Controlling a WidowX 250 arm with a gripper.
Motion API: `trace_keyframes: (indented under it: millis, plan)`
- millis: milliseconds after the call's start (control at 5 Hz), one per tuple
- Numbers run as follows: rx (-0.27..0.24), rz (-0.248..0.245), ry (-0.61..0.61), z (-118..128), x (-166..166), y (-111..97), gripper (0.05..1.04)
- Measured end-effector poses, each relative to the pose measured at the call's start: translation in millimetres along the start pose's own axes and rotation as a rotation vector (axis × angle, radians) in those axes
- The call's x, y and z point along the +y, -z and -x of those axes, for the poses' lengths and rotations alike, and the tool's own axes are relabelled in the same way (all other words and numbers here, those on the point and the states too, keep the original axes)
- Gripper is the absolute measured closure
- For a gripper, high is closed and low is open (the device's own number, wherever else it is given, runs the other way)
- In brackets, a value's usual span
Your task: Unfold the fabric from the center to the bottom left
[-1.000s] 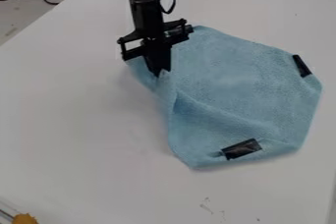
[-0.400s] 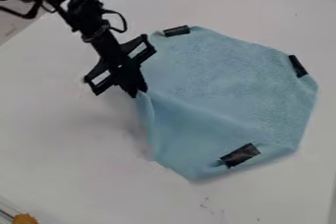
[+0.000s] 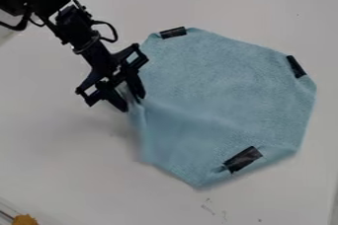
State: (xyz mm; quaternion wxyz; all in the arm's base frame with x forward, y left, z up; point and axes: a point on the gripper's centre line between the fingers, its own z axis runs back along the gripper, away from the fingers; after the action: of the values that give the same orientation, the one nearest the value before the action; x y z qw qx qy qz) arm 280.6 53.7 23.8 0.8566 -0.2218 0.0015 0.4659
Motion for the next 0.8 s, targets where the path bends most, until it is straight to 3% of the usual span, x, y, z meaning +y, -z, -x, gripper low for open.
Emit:
trace_keyframes:
  millis: [200,400,800]
  plan:
    - [-0.013,-0.007,-0.028,0,11,-6,0.207]
    - [-0.008,-0.063,-0.075,2,20,-10,0.066]
    - [0.014,-0.218,-0.186,7,26,-18,0.077]
